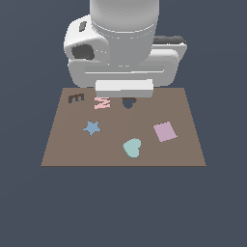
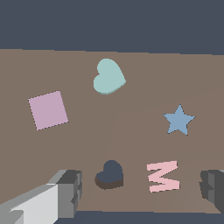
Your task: Insert a designated object into the corresponding slot on a board.
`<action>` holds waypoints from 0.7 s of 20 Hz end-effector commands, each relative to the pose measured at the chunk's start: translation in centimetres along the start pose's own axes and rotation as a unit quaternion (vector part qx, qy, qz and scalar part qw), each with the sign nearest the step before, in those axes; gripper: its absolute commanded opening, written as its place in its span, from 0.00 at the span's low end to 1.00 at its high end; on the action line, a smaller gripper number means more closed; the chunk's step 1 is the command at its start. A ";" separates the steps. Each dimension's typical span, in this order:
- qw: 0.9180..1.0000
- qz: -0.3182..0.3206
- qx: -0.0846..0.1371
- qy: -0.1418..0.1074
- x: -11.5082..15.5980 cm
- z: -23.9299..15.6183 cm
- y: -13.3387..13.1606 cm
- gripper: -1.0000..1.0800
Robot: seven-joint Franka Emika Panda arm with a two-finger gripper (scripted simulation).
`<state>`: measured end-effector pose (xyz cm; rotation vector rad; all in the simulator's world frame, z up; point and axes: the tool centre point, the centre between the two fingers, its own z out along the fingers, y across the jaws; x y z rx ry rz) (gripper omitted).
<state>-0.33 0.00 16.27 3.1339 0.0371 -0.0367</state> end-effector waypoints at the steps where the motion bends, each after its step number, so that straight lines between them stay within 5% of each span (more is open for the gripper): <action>1: 1.000 0.000 0.000 0.000 0.0 0.0 0.0 0.96; 14: 0.998 -0.060 0.001 0.003 2.7 2.8 -0.2 0.96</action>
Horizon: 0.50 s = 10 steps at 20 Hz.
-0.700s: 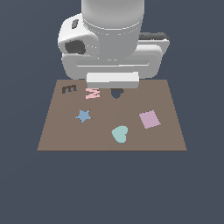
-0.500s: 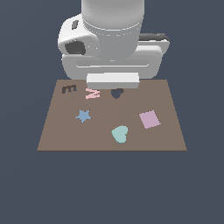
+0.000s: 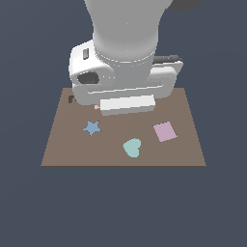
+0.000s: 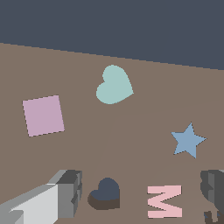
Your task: Insert a designated object into the corresponding slot on a board.
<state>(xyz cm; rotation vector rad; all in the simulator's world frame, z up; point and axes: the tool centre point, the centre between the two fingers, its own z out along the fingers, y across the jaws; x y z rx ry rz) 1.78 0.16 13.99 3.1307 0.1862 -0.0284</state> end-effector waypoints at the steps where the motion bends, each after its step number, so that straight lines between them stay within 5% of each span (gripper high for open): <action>1: 1.000 -0.021 0.000 0.001 0.9 1.1 0.0 0.96; 10: 0.993 -0.119 0.001 0.006 5.4 5.6 -0.8 0.96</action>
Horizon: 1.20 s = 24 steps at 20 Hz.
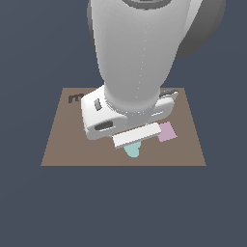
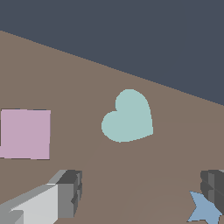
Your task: Insert a designated object into the corresponding slot on a board.
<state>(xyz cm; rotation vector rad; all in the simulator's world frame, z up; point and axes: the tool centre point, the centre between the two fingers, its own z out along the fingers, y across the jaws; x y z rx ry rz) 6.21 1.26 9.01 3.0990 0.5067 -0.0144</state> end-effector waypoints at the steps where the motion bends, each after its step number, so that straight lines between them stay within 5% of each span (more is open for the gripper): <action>1: 1.000 -0.026 0.000 0.002 1.2 1.2 -0.1 0.96; 24: 0.996 -0.089 0.000 0.005 4.2 5.6 -0.6 0.96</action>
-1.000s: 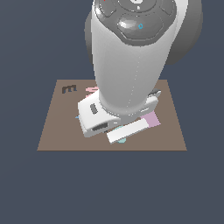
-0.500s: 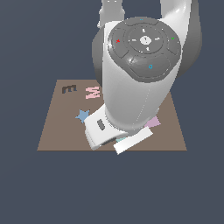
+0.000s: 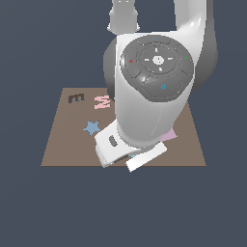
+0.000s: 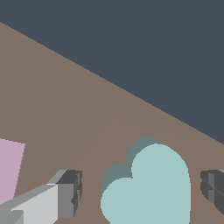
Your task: Insert a designated object into the corresponding slot on a board.
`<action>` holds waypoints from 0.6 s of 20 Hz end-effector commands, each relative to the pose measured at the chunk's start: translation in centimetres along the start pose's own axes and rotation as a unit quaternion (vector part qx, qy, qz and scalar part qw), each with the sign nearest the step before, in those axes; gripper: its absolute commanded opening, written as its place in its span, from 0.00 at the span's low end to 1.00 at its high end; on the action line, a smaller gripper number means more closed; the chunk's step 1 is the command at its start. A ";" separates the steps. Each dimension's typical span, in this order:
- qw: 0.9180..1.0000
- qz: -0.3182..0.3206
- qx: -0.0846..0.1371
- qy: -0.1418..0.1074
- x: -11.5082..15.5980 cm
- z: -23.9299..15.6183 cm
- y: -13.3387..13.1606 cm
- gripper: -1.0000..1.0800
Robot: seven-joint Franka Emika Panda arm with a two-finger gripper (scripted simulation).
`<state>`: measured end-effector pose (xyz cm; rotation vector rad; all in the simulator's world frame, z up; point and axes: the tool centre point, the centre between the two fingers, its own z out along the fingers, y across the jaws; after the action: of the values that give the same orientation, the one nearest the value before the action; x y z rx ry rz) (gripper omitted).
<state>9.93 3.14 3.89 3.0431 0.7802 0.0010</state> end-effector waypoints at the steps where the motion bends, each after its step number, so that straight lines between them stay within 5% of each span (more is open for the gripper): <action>1: 1.000 -0.001 0.000 0.000 0.0 0.7 0.0 0.96; 3: 1.000 -0.001 0.000 0.000 0.0 0.9 0.0 0.96; 4: 1.000 -0.001 0.000 0.000 0.0 0.9 0.0 0.00; 12: 1.000 -0.001 0.000 0.000 0.0 0.9 0.0 0.00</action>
<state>9.96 3.14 3.05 3.0420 0.7831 0.0006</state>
